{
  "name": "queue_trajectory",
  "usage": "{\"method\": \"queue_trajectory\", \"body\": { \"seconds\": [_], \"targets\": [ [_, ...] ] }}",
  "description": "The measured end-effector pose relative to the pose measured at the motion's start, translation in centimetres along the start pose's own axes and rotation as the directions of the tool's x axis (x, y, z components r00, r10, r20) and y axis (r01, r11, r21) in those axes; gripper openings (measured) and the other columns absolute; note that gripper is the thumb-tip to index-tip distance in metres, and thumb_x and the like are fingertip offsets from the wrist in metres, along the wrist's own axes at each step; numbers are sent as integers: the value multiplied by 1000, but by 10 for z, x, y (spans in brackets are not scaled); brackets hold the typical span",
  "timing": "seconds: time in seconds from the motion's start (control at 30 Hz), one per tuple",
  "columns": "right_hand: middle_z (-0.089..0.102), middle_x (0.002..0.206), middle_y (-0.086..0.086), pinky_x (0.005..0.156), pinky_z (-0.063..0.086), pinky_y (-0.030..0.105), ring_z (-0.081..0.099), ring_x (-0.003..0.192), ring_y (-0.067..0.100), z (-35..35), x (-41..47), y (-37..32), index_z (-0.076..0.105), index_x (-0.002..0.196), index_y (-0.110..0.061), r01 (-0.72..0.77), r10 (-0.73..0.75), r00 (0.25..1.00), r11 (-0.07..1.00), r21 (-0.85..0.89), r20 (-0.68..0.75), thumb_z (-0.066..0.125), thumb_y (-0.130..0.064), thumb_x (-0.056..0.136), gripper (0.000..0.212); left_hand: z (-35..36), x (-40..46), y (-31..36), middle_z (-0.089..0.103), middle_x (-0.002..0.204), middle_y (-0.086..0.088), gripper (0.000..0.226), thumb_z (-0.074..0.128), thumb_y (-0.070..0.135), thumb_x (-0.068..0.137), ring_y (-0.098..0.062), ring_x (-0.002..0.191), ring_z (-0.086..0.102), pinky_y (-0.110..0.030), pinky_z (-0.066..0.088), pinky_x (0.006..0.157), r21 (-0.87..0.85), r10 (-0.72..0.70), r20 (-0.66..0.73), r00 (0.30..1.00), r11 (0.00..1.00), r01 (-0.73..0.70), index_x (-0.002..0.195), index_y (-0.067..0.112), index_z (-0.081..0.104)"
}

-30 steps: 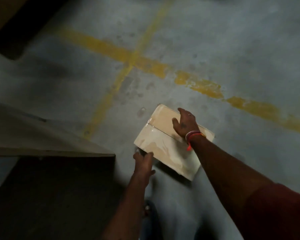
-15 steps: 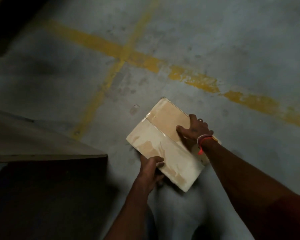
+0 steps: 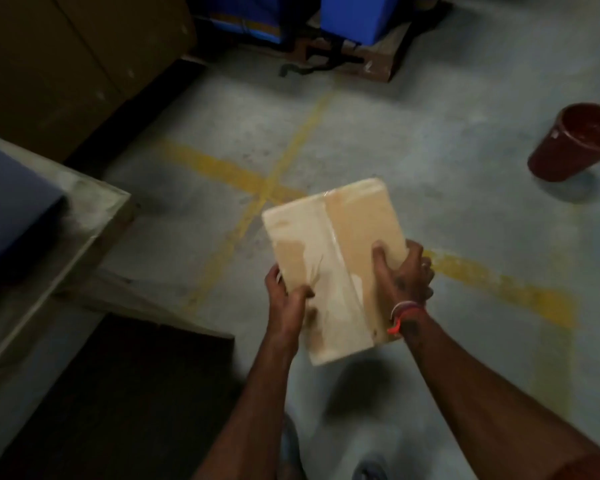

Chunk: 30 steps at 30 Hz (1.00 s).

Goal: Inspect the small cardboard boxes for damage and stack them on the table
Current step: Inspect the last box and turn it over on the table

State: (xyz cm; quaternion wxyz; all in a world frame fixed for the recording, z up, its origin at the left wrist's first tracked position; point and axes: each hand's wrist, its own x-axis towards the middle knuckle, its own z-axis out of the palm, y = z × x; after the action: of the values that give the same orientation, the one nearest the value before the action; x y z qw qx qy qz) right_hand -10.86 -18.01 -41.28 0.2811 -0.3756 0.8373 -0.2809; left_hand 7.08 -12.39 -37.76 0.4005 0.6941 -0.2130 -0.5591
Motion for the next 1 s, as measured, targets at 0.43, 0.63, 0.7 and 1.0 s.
{"method": "queue_trajectory", "body": {
  "seconds": [0.43, 0.63, 0.7, 1.0],
  "targets": [
    [52, 136, 12, 102, 33, 47, 43, 129, 34, -207, -186, -332, 43, 140, -25, 306, -264, 951, 725, 617, -162, 63, -61, 86, 68, -117, -253, 335, 59, 137, 17, 94, 59, 12, 67, -6, 125, 57, -33, 54, 98, -20, 739, -155, 655, 661, -750, 155, 33, 37],
    [50, 144, 11, 101, 37, 43, 45, 131, 33, -251, -354, -451, 41, 148, -27, 467, -559, 819, 524, 712, -126, 62, -65, 83, 78, -255, -401, 399, 52, 147, -10, 87, 51, 3, 74, -7, 122, 59, -27, 51, 95, 38, 841, -372, 394, 438, -898, 157, 11, 30],
    [54, 140, 12, 99, 39, 37, 49, 127, 33, -261, -417, -474, 45, 146, -25, 507, -641, 755, 439, 742, -137, 65, -63, 83, 76, -306, -445, 401, 47, 153, -13, 87, 51, 2, 74, -18, 131, 55, -32, 48, 98, 68, 838, -447, 313, 381, -922, 157, 9, 29],
    [54, 137, 7, 104, 38, 36, 49, 128, 27, -241, -673, -481, 47, 145, -28, 416, -873, 487, 248, 875, 16, 69, -54, 86, 68, -489, -620, 321, 61, 134, -3, 87, 46, 1, 69, -2, 95, 65, -22, 54, 67, 263, 700, -701, 136, 431, -863, 153, 23, 37]
  ]
}}
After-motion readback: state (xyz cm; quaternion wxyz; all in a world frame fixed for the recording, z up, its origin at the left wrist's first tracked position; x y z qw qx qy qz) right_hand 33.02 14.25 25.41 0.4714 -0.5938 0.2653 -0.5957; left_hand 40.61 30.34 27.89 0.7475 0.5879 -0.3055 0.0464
